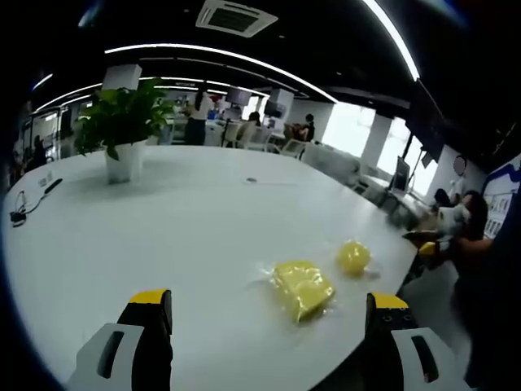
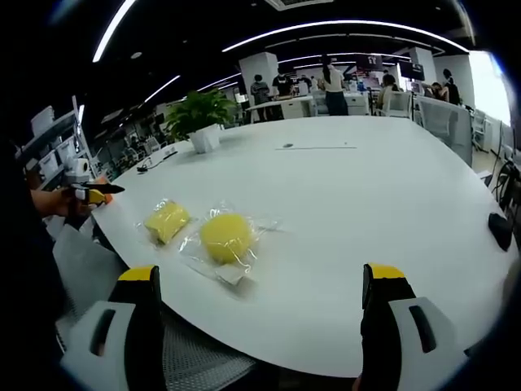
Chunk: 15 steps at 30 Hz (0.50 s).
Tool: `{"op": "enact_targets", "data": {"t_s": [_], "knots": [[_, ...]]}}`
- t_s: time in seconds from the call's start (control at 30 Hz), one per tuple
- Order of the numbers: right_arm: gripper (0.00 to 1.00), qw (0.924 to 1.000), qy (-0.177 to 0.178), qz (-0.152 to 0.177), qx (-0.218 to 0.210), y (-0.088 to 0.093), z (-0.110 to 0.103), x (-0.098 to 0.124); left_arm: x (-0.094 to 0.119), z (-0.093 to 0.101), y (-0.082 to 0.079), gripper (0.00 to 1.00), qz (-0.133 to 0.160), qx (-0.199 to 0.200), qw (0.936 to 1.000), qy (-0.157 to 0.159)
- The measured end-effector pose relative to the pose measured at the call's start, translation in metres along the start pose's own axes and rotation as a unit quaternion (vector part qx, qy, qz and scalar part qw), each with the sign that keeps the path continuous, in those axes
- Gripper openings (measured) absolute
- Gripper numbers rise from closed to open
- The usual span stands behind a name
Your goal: Compare the silicone blocks by pressing each to a similar depth, holding the contact briefly, and releasing to observe deformation and rebound differences across the visible hardness samples.
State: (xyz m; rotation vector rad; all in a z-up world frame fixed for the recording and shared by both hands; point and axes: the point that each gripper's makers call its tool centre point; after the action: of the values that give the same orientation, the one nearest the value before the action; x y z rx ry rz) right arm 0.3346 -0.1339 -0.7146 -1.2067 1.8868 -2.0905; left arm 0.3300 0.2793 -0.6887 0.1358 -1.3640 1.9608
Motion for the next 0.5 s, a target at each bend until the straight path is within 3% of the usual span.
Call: {"op": "enact_targets", "data": {"t_s": [0.13, 0.27, 0.5], "knots": [[0.96, 1.0, -0.002, -0.001, 0.0, -0.0002, -0.0009, -0.0003, -0.0018, 0.0012, -0.001, 1.0, 0.0, 0.012, 0.9999, 0.008], [0.96, 1.0, -0.008, -0.003, -0.004, 0.0008, -0.0046, -0.0007, -0.0027, 0.0072, -0.0002, 0.91, -0.012, 0.008, 0.9996, 0.023], [0.96, 0.9999, -0.013, -0.006, 0.002, 0.0029, -0.0092, -0.0008, -0.0035, 0.009, -0.0052, 0.97, -0.008, 0.008, 0.9997, 0.023]]}}
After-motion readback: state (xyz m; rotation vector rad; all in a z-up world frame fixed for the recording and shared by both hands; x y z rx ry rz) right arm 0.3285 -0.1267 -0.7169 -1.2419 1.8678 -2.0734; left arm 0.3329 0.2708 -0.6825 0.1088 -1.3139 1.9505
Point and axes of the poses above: the point that each gripper's makers call its tool centre point, and the gripper's own axes: x roughly backward along the fingers, z roughly to its right, y roughly out of its underside, and after that the axes turned 11 degrees about x, right-handed
